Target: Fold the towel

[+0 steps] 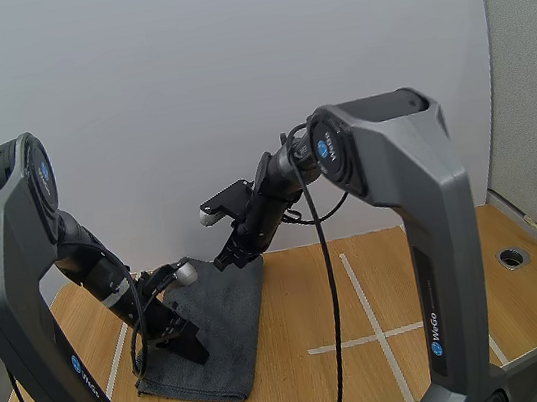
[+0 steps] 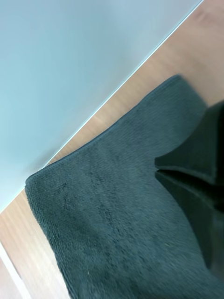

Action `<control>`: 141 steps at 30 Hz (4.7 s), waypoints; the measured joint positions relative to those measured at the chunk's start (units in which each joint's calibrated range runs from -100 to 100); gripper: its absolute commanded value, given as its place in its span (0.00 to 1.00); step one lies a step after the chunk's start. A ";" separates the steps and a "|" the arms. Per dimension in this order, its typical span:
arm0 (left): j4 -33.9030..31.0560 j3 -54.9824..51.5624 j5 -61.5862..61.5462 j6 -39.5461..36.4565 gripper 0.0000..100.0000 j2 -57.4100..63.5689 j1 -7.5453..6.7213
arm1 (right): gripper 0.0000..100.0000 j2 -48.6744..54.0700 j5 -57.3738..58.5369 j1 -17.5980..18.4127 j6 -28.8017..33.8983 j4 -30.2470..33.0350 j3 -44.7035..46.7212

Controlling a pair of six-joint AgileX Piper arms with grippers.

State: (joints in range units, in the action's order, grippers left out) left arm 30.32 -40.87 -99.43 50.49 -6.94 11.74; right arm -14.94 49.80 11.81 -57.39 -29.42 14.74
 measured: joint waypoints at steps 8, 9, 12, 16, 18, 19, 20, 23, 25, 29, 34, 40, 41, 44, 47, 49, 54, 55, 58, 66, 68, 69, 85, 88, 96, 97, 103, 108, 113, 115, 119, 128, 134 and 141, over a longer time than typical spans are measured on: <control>-0.26 -5.47 0.00 0.95 0.00 0.04 -0.07 | 0.00 -12.27 -0.27 0.87 -0.72 -2.40 -14.49; -0.36 -6.05 1.03 0.95 0.00 0.04 -0.07 | 0.00 -12.27 -0.27 0.87 -0.83 -2.40 -14.49; -0.60 -6.05 4.39 0.95 0.00 0.04 -0.07 | 0.00 -15.07 -0.27 1.03 -0.83 -2.74 -15.95; -1.35 -6.05 7.09 0.41 0.00 0.04 -0.07 | 0.00 -16.53 -1.32 1.03 -0.83 -2.50 -16.08; -2.29 -6.05 8.19 -0.11 0.00 0.04 -0.07 | 0.00 -16.92 -1.29 1.03 -0.83 -2.19 -16.30; -3.14 -6.05 9.18 -0.87 0.00 0.04 -0.07 | 0.00 -16.92 -1.29 1.03 -0.83 -1.90 -16.54; -4.24 -6.05 10.77 -1.85 0.00 0.04 -0.07 | 0.00 -17.02 -1.29 0.74 -0.83 -1.78 -16.65; -6.25 -6.05 13.43 -3.27 0.00 0.04 -0.07 | 0.00 -17.02 -0.18 -0.30 -0.83 -1.70 -16.70; -6.97 -6.05 13.96 -3.80 0.00 0.04 -0.07 | 0.00 -17.02 1.37 -1.35 -0.83 -1.36 -16.81; -9.03 -6.08 17.50 -5.52 0.00 0.14 -0.07 | 0.00 -17.02 10.36 -4.03 -0.83 0.30 -17.23; -9.15 -6.08 21.03 -5.86 0.00 0.41 -0.07 | 0.00 -16.75 21.40 -7.20 -0.93 0.66 -17.38; -9.15 -6.08 26.36 -5.86 0.00 0.54 -0.14 | 0.00 -14.12 29.10 -10.51 -3.08 1.40 -14.30; -9.15 -6.08 27.02 -5.86 0.00 0.54 -0.14 | 0.00 -13.70 29.34 -10.71 -3.30 1.40 -14.30; -9.41 -4.89 28.59 -5.86 0.00 0.54 -0.14 | 0.00 -12.13 29.60 -11.19 -4.44 2.49 -11.50; -10.33 -3.55 29.96 -6.07 0.00 0.54 -0.14 | 0.00 -8.58 29.23 -12.02 -5.59 4.91 -6.37; -10.63 -1.22 30.41 -6.07 0.00 0.54 -0.14 | 0.00 -5.72 28.02 -12.38 -6.07 7.57 -1.53; -10.40 0.99 30.59 -6.16 0.00 0.54 -0.14 | 0.00 -3.69 27.09 -12.93 -6.64 8.29 1.86; -9.69 1.85 30.59 -6.04 0.00 0.54 -0.14 | 0.00 -2.47 25.77 -13.30 -7.15 8.42 3.92; -7.62 3.90 28.98 -4.97 0.00 0.54 -1.32 | 0.00 4.22 21.40 -15.12 -9.80 8.73 14.84; -2.03 4.00 10.20 -1.64 0.00 0.18 -2.28 | 0.00 4.77 19.84 -15.12 -9.83 8.00 16.04; -1.36 4.00 8.07 -0.51 0.00 -0.57 -2.28 | 0.00 4.77 19.84 -15.12 -9.83 7.65 16.04; -1.85 4.00 9.48 -0.51 0.00 -1.04 -2.28 | 0.00 4.77 19.84 -15.12 -9.83 7.53 16.04; -4.24 8.82 12.86 -2.02 0.00 -11.25 -2.28 | 0.00 4.77 19.83 -15.19 -10.06 7.21 16.15; -4.24 11.04 14.74 -2.38 0.00 -11.99 -2.28 | 0.00 4.77 21.98 -15.19 -10.09 6.95 16.15; -6.08 18.05 20.42 -4.32 0.00 -14.15 -4.37 | 0.00 4.89 24.05 -15.19 -10.17 6.44 16.97; -6.26 18.48 20.49 -4.58 0.00 -14.56 -4.88 | 0.00 4.92 24.05 -15.19 -10.17 6.34 17.11; -7.68 21.46 21.32 -7.81 0.00 -16.61 -6.65 | 0.00 5.70 22.55 -15.19 -10.17 6.09 18.54; -8.38 21.46 24.14 -8.60 0.00 -16.73 -6.72 | 0.00 6.21 22.37 -15.19 -10.17 6.09 18.80; -8.48 22.52 25.45 -8.80 0.00 -17.81 -6.72 | 0.00 7.22 22.95 -15.19 -10.17 6.32 19.17; -8.48 24.20 24.82 -9.29 0.00 -19.08 -6.72 | 0.00 8.73 23.93 -15.19 -10.17 6.55 19.33; -8.48 27.35 24.80 -10.84 0.00 -20.55 -6.72 | 0.00 10.46 23.96 -15.19 -10.17 6.65 19.33; -9.00 29.75 18.83 -12.27 0.00 -21.03 -6.72 | 0.00 12.33 24.28 -15.19 -10.07 4.64 19.33; -7.71 29.75 12.74 -12.55 0.00 -14.25 -5.91 | 0.00 15.76 21.36 -15.19 -10.07 0.53 19.33; -7.50 26.04 5.83 -12.82 0.00 -7.64 -5.83 | 0.00 15.77 13.07 -15.19 -9.32 -1.68 19.33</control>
State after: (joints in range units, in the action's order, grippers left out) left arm 22.82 -14.83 -93.60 37.67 -14.58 5.91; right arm 0.83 62.87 -3.38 -66.72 -31.10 34.08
